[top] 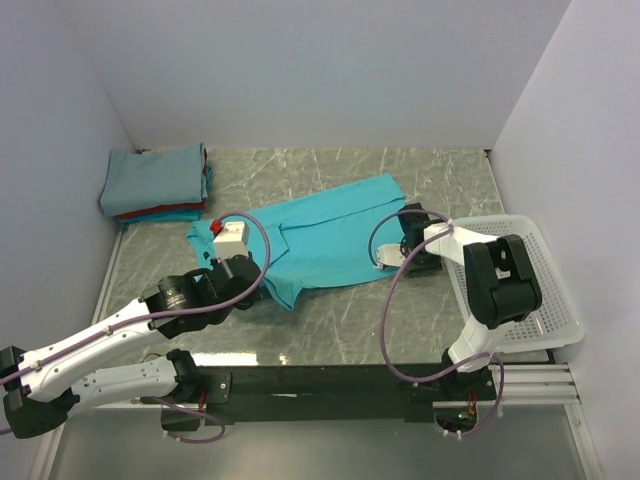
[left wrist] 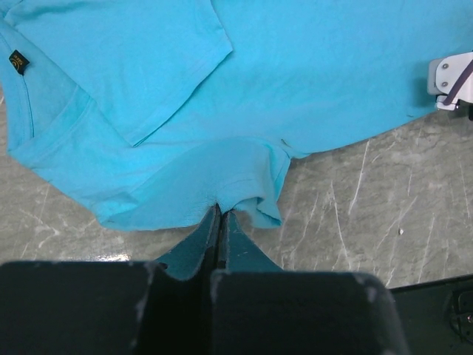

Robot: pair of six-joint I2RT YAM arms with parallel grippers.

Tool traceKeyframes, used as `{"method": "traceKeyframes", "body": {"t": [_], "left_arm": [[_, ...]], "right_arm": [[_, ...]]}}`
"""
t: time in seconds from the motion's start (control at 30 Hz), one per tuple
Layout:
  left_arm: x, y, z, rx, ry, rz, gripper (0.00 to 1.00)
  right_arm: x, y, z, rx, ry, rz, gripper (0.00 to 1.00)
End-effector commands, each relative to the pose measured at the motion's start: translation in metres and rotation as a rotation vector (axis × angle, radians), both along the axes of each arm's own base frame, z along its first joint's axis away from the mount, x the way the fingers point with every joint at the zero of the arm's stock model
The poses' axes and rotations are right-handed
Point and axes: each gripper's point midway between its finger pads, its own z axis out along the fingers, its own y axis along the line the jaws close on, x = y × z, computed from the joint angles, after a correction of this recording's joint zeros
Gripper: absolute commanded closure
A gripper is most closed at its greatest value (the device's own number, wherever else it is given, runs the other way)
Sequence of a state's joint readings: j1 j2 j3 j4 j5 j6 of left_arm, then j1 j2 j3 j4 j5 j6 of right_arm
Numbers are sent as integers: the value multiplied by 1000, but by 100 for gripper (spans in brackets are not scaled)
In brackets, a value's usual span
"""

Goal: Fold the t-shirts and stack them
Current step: Fold the tshirt

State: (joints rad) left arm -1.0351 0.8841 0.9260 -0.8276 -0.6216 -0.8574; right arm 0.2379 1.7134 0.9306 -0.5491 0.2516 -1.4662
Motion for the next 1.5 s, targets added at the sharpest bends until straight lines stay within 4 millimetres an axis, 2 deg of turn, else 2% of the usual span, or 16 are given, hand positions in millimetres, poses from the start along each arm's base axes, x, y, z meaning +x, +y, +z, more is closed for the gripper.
{"method": "traceKeyframes", "body": {"t": [0.0,0.13,0.33,0.47,0.5,0.67,0.9,1.03,1.2,1.23,1.47], "left_arm": [[3,-1,13,-31,-30,-4,100],[4,0,15,-30,-34,-1,100],[5,2,17,-28,-37,5,100],[5,3,19,-27,-40,5,100],[5,3,19,-28,-40,7,100],[6,3,20,-30,-41,5,100],[10,7,26,-27,-58,20,100],[15,8,29,-27,-71,26,100],[30,13,41,-8,-111,47,100],[34,14,48,-6,-130,45,100],[69,34,67,36,-175,104,99]], "right_arm": [[12,0,-1,-25,-14,9,51],[13,1,-3,-22,-6,13,56],[17,6,0,6,-19,10,72],[20,9,2,27,-25,10,89],[20,11,3,31,-29,12,99],[22,13,8,49,-36,8,100],[43,20,41,91,-118,-17,100],[50,22,52,99,-145,-21,100],[59,25,61,113,-171,-31,100],[60,25,63,115,-173,-34,100],[83,26,74,137,-208,-70,100]]}}
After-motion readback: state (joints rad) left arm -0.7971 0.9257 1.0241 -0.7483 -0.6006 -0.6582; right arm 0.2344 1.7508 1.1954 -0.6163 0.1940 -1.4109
